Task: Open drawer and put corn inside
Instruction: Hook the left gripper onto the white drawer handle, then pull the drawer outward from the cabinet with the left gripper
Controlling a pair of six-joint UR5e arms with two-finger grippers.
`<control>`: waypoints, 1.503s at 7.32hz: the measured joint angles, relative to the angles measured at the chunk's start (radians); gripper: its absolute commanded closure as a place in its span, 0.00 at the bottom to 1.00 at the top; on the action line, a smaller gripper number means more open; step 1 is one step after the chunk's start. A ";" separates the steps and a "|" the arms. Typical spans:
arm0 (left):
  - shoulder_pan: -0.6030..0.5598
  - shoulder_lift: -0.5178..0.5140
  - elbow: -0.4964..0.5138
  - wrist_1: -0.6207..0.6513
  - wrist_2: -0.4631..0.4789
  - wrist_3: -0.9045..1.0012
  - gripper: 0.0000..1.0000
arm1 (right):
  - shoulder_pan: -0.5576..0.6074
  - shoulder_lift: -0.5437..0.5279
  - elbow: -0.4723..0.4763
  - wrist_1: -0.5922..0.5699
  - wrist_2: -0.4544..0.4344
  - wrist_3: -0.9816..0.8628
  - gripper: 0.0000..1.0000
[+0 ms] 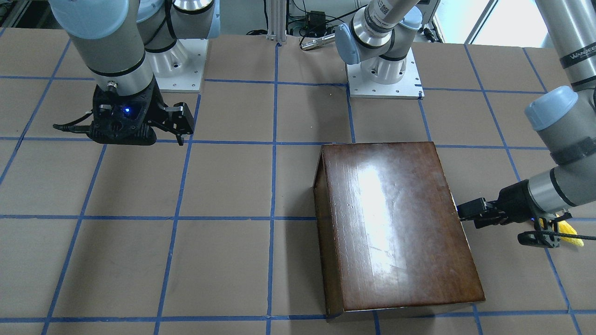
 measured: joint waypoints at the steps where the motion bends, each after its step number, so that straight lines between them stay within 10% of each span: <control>1: 0.000 -0.001 -0.002 0.001 0.000 -0.002 0.00 | 0.000 0.001 0.000 0.000 0.000 0.000 0.00; 11: 0.010 -0.002 0.000 0.071 0.102 -0.002 0.00 | 0.000 0.000 0.000 0.001 0.000 0.000 0.00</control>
